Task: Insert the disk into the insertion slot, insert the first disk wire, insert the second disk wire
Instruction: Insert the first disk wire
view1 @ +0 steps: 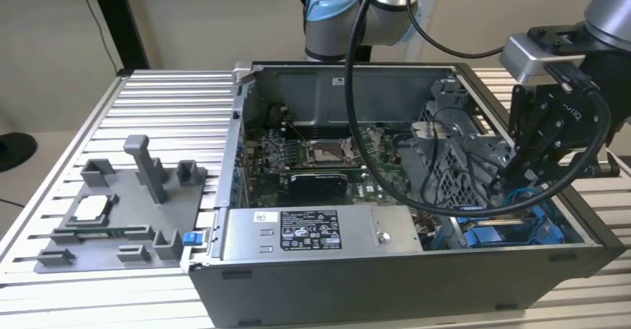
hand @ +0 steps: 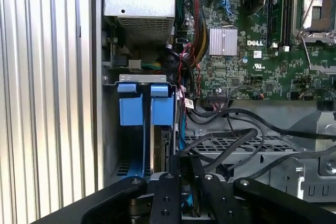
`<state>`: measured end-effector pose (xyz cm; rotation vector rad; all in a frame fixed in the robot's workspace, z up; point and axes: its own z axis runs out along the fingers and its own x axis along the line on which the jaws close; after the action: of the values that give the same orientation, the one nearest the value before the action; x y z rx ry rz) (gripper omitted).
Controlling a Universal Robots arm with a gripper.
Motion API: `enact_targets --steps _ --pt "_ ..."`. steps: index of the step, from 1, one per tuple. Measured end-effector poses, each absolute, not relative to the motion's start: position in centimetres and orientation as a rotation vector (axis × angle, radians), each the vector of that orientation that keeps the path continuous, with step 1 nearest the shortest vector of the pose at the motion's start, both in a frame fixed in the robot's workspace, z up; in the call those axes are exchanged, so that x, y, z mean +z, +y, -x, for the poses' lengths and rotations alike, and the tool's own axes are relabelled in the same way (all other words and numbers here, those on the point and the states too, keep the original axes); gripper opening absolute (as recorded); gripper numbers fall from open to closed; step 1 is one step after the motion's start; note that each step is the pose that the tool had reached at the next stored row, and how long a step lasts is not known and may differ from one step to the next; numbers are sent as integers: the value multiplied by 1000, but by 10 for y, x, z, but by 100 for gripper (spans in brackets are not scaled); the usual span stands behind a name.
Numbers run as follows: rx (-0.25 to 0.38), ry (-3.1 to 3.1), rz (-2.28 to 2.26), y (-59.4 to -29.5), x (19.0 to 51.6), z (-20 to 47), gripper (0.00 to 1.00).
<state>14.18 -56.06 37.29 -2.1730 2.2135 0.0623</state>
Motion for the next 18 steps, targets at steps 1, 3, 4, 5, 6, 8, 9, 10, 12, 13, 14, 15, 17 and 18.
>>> enact_targets --steps 1,3,4,5,6,8,9,10,12,13,14,15,17,18 --pt "62 2213 2173 -561 373 -142 0" --pt "62 2214 2173 -561 373 -142 0" --pt "62 2214 2173 -561 373 -142 0" --pt "62 2214 2173 -561 373 -142 0" --pt "62 2214 2173 -561 373 -142 0" --pt "62 2213 2173 -561 372 -142 0" --pt "63 2213 2173 -561 371 -143 0" --pt "62 2213 2173 -561 370 -143 0" --pt "62 2213 2173 -561 368 -145 0" --pt "62 2214 2173 -562 367 -146 0" --pt "62 2214 2173 -562 366 -147 0" --pt "62 2214 2173 -563 364 -148 0" --pt "62 2213 2173 -565 361 -149 0" --pt "63 2213 2173 -566 360 -150 0"
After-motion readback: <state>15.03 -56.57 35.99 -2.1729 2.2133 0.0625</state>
